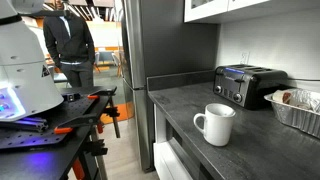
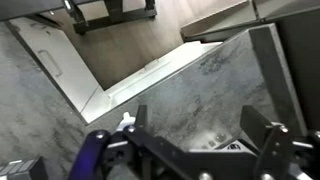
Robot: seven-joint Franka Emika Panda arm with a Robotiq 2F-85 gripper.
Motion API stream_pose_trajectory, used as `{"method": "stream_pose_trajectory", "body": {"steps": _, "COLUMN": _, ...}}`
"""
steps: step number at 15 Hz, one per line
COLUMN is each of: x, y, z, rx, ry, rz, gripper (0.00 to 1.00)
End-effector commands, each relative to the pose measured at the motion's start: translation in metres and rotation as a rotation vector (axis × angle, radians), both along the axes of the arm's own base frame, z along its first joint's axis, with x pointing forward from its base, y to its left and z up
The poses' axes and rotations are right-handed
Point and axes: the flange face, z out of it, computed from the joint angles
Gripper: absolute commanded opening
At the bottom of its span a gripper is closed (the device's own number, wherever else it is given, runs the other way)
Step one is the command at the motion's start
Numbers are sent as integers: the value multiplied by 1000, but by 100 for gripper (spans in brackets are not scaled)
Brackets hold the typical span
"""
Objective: Pick the marker from the cup and put it on the table
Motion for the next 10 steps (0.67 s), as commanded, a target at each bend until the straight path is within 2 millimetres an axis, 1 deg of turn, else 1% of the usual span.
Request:
{"method": "stream_pose_trajectory", "body": {"steps": 1, "x": 0, "y": 0, "z": 1, "rx": 0, "ry": 1, "rz": 0, "gripper": 100}}
{"method": "stream_pose_trajectory", "body": {"steps": 3, "x": 1, "y": 0, "z": 0, "rx": 0, "ry": 3, "rz": -7, "gripper": 100}}
{"method": "stream_pose_trajectory", "body": {"steps": 6, "x": 9, "y": 1, "z": -7, "rx": -17, "ry": -3, "rz": -27, "gripper": 100}}
{"method": "stream_pose_trajectory", "body": {"steps": 7, "x": 16, "y": 3, "z": -12, "rx": -31, "ry": -15, "rz": -40, "gripper": 100}}
{"method": "stream_pose_trajectory", "body": {"steps": 10, "x": 46, "y": 9, "z": -32, "rx": -61, "ry": -97, "rz": -95, "gripper": 100}}
